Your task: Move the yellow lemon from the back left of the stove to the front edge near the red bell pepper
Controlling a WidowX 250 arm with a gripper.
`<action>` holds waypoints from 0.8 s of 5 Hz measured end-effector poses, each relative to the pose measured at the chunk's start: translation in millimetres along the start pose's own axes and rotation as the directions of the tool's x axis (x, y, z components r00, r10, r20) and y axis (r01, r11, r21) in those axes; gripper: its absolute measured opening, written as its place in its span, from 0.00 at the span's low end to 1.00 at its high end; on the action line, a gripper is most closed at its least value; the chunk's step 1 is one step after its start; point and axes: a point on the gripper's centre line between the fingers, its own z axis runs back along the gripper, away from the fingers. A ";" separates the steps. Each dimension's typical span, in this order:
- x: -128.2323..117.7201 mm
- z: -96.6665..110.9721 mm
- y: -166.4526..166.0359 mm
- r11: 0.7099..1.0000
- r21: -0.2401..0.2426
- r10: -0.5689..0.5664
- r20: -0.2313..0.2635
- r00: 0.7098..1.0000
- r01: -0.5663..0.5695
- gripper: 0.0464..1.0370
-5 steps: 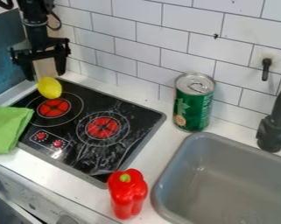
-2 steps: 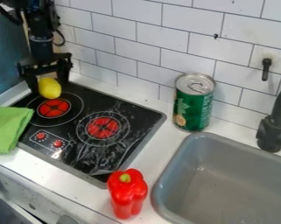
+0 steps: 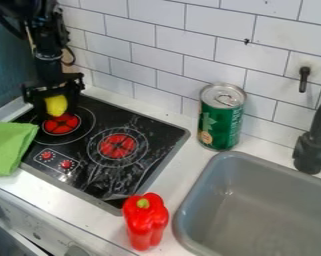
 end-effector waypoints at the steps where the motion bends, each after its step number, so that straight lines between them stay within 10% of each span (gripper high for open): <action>1: -16.6 4.8 -0.1 0.997 -0.036 -0.076 -0.056 0.996 0.074 0.80; 2: -40.7 38.6 -0.5 0.946 -0.081 -0.320 -0.067 0.945 0.315 0.80; 3: -89.8 76.3 -14.0 0.843 -0.053 -0.538 -0.042 0.842 0.536 0.80; 4: -147.3 60.0 -6.6 0.703 -0.075 -0.709 -0.157 0.688 0.707 0.80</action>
